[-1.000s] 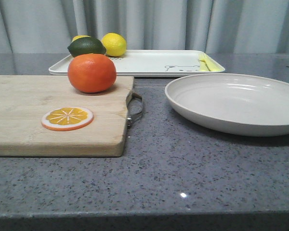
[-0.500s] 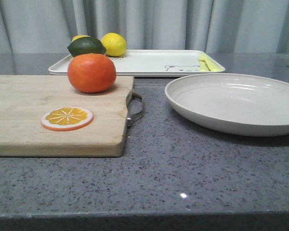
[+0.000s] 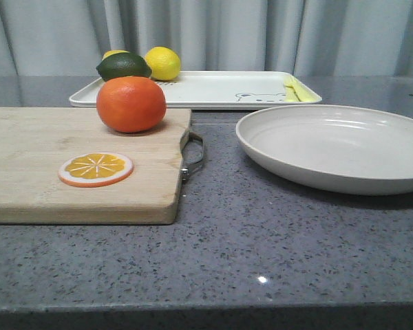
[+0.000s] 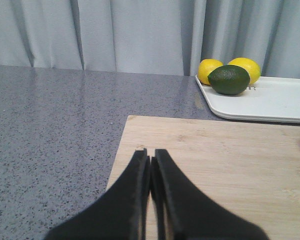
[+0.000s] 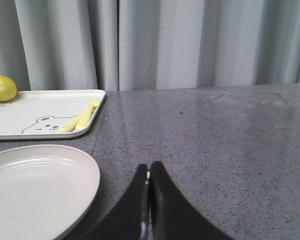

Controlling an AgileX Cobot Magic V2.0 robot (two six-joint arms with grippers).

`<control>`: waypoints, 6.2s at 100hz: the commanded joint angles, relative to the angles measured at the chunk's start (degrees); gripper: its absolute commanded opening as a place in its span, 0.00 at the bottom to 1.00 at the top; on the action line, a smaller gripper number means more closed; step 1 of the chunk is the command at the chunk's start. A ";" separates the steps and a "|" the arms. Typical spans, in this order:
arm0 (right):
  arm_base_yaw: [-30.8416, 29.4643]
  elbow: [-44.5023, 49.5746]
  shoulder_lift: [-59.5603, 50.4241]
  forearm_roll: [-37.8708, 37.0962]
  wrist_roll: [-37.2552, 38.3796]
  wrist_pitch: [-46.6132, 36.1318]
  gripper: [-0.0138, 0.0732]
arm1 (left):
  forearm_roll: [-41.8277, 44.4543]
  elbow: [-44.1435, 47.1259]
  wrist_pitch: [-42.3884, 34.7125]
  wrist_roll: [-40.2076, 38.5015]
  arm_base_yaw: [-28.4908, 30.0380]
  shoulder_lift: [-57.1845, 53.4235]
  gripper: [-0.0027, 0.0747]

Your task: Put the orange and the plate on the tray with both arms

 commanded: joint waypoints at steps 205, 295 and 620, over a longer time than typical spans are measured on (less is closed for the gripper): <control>-0.35 -20.85 29.26 -0.72 -0.19 -3.98 0.09 | -0.17 -25.16 -15.09 -0.32 -1.29 40.11 0.67; -0.35 -20.85 29.26 -0.72 -0.19 -3.79 0.09 | -3.69 -68.99 26.29 -0.32 -31.70 80.10 0.77; -0.35 -20.85 29.26 -0.72 -0.19 -0.66 0.09 | -4.04 -107.46 46.80 2.89 -52.63 107.04 0.74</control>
